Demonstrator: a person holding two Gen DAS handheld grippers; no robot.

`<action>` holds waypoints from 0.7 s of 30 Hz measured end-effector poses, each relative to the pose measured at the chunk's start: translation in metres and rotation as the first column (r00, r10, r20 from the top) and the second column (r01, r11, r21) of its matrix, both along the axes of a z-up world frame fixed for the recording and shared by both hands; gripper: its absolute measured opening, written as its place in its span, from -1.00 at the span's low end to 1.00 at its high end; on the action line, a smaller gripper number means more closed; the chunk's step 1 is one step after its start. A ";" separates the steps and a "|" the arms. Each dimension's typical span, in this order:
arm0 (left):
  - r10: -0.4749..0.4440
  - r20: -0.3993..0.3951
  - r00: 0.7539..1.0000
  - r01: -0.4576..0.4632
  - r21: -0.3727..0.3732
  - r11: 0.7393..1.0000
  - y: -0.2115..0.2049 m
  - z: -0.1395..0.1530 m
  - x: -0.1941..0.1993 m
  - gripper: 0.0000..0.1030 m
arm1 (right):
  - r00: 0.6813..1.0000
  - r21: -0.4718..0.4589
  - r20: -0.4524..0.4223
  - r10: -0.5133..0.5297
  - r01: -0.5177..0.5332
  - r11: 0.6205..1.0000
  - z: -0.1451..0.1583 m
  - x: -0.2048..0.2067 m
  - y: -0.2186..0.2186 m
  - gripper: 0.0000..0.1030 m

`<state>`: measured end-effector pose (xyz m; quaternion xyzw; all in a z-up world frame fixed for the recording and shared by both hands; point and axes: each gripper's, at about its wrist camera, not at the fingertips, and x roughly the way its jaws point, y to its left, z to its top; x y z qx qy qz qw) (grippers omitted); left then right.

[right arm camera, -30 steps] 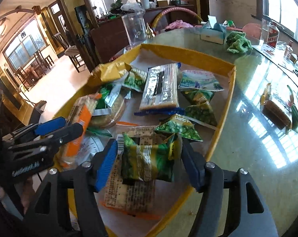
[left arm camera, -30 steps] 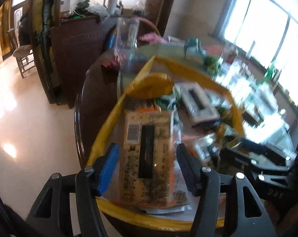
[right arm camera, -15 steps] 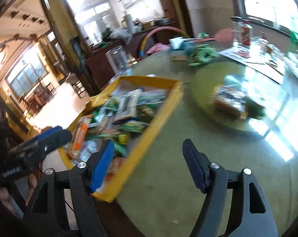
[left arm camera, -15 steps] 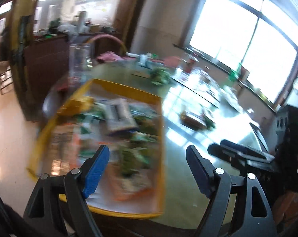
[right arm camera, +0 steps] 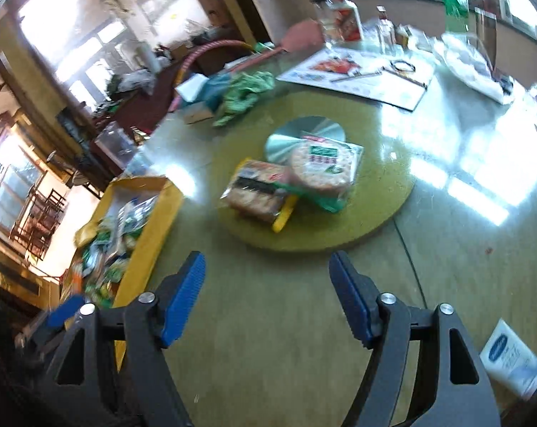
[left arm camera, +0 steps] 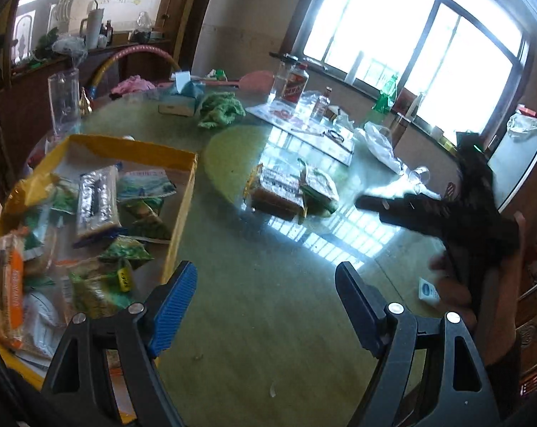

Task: Organize snacks
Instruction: 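Grasp the round XiangCong cracker pack with the right tool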

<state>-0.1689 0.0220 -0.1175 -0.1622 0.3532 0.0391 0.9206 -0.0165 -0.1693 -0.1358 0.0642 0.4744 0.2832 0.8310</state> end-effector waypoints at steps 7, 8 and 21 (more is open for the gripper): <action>0.030 -0.015 0.999 -0.030 0.003 1.000 0.006 -0.007 -0.002 0.56 | 0.990 -0.057 -0.096 -0.104 0.099 0.994 -0.037 0.082 0.016 0.69; 0.036 -0.013 0.999 -0.036 -0.010 0.999 0.009 -0.008 -0.004 0.56 | 0.986 -0.066 -0.107 -0.126 0.120 0.991 -0.042 0.094 0.017 0.69; 0.026 -0.032 0.999 -0.028 -0.059 0.998 0.023 -0.014 -0.006 0.56 | 0.967 -0.223 -0.063 -0.247 0.228 0.948 -0.065 0.138 0.060 0.53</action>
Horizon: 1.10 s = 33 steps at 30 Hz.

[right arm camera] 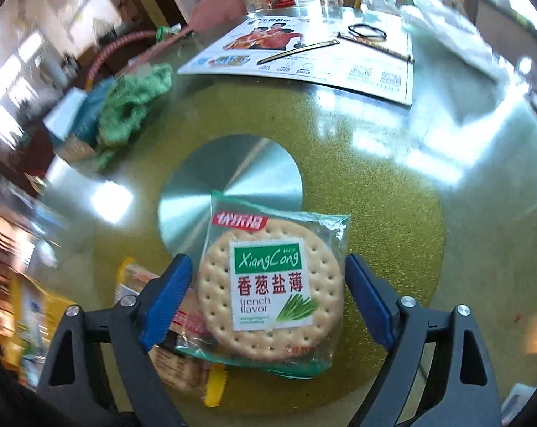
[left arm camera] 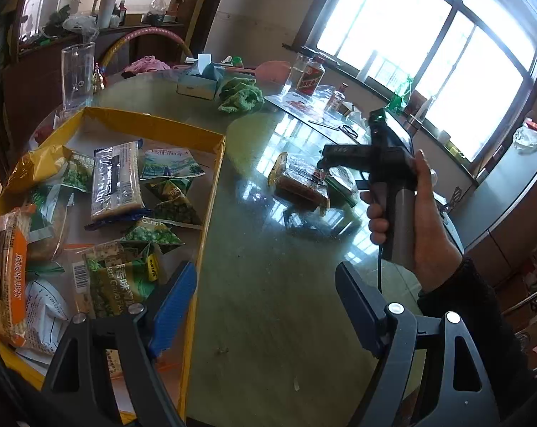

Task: Organize snacks
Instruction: 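Grasp the round XiangCong cracker pack with the right tool, then hold the XiangCong pack in the right tool while the left tool grasps the last cracker box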

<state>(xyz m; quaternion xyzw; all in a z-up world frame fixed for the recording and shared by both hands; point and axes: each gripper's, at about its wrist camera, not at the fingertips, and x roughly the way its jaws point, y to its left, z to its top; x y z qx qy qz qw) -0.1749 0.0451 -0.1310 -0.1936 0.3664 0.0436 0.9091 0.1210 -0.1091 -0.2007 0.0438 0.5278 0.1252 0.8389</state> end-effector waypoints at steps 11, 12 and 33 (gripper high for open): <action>-0.012 -0.064 0.998 0.006 -0.084 0.996 -0.021 -0.012 0.022 0.56 | 0.994 -0.024 0.027 0.101 -0.101 0.995 0.001 -0.066 -0.031 0.50; -0.021 -0.065 0.998 0.015 -0.078 0.997 -0.026 -0.013 0.026 0.56 | 0.987 -0.040 0.040 0.156 -0.155 0.987 0.002 -0.076 -0.026 0.50; 0.281 -0.187 0.941 -0.265 0.103 0.959 -0.054 -0.036 0.218 0.56 | 0.989 -0.072 0.144 0.041 -0.031 0.997 -0.006 -0.203 -0.144 0.49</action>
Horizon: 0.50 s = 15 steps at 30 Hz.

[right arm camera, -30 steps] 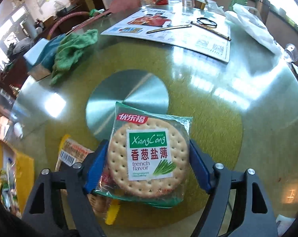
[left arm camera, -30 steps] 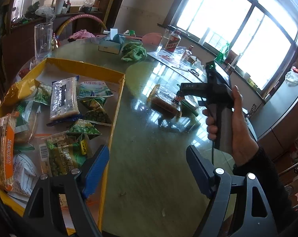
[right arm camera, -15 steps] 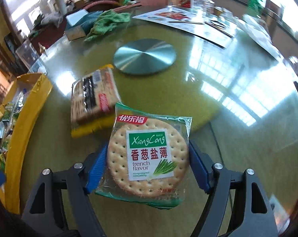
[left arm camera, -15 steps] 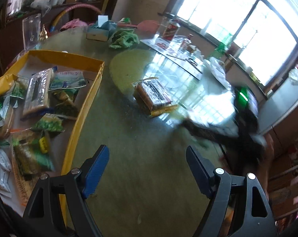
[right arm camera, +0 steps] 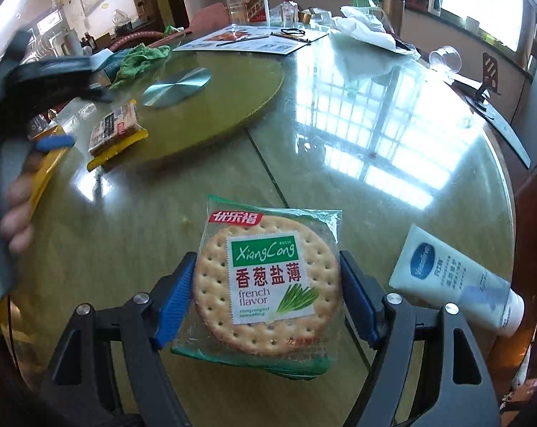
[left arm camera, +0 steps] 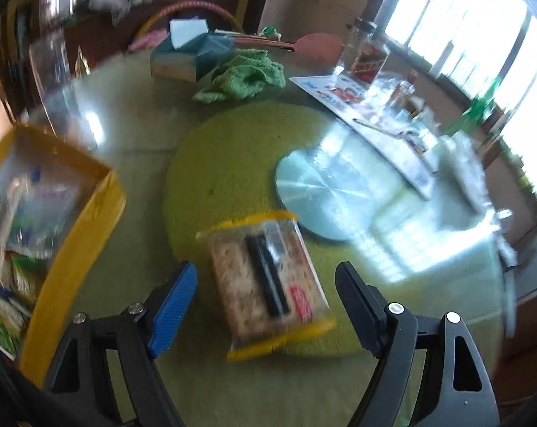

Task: Organize snacks
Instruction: 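Hold the XiangCong pack in the right tool while the left tool grasps the last cracker box, then carry the XiangCong pack and cracker box over the yellow tray with both tools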

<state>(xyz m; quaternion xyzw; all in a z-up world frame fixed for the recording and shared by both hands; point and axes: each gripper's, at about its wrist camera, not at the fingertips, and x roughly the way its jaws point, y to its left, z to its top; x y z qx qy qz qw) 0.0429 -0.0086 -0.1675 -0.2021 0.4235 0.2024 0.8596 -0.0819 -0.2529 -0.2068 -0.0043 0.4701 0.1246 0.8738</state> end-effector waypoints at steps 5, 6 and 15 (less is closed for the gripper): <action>0.091 -0.124 0.988 -0.085 0.049 0.995 0.004 -0.022 0.026 0.60 | 1.000 0.020 0.009 0.016 -0.016 1.000 0.000 -0.003 -0.004 0.49; 0.098 -0.138 0.986 -0.090 0.057 0.994 0.004 -0.025 0.028 0.60 | 1.000 0.022 0.012 0.016 -0.016 1.000 0.000 -0.005 -0.005 0.49; -0.044 -0.159 0.986 0.074 0.188 0.979 -0.012 -0.029 0.006 0.38 | 0.999 0.001 0.030 0.020 -0.020 1.000 -0.001 -0.011 -0.002 0.49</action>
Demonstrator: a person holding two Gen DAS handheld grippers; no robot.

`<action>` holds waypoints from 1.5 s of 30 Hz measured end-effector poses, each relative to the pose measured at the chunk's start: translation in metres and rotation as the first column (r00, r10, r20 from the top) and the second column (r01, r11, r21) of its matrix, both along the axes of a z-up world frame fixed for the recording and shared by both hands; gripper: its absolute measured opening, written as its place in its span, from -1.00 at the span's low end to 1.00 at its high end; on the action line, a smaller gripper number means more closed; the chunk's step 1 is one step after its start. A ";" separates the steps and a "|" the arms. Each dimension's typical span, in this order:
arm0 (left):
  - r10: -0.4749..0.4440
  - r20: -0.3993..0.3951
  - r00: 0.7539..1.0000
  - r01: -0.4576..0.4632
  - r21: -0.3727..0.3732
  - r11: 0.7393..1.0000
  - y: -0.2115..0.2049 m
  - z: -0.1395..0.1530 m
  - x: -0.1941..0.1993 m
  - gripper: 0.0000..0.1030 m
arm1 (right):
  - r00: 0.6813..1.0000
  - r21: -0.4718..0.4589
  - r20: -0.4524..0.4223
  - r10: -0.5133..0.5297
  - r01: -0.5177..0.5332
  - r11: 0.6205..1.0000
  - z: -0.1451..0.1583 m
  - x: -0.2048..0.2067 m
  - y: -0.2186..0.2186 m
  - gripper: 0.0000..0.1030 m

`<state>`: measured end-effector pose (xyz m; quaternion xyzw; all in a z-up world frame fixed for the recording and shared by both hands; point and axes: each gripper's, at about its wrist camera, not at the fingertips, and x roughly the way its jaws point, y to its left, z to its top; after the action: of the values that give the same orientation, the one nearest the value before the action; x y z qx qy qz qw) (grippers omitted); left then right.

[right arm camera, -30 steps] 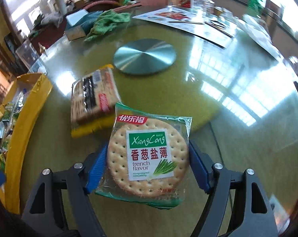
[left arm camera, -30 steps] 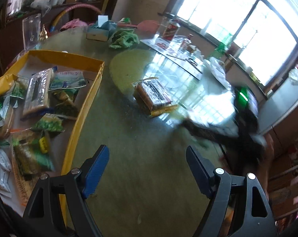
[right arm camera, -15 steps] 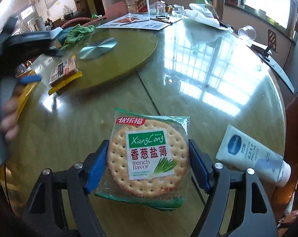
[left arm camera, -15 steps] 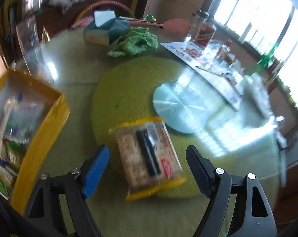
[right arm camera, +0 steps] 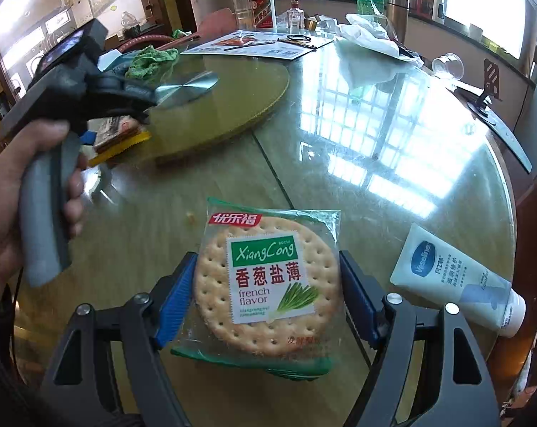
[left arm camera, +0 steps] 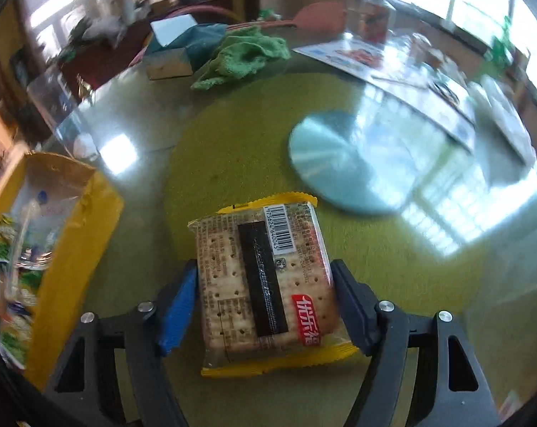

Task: Organize snacks
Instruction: 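Carry the XiangCong pack and cracker box over the yellow tray with both tools, then open both tools to drop the XiangCong pack and cracker box into the tray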

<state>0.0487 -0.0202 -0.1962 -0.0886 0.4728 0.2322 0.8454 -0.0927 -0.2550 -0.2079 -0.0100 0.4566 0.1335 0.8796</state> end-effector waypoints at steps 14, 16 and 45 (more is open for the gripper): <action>-0.233 0.185 0.955 0.259 -0.132 0.957 0.003 0.038 -0.191 0.34 | 0.994 0.250 0.007 0.112 -0.110 0.962 0.014 -0.045 0.017 0.49; -0.222 0.241 0.945 0.260 -0.138 0.956 0.018 0.060 -0.214 0.34 | 0.989 0.250 0.048 0.143 -0.150 0.957 0.033 -0.056 0.038 0.49; -0.051 0.256 0.965 0.089 -0.138 0.986 0.186 0.060 -0.222 0.34 | 0.887 0.217 -0.024 0.461 -0.446 0.868 0.057 0.057 0.341 0.49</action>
<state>-0.1737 0.1653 -0.1367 -0.1633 0.3806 0.1531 0.8973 -0.0359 0.0863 -0.1512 -0.0212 0.4577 0.3830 0.8021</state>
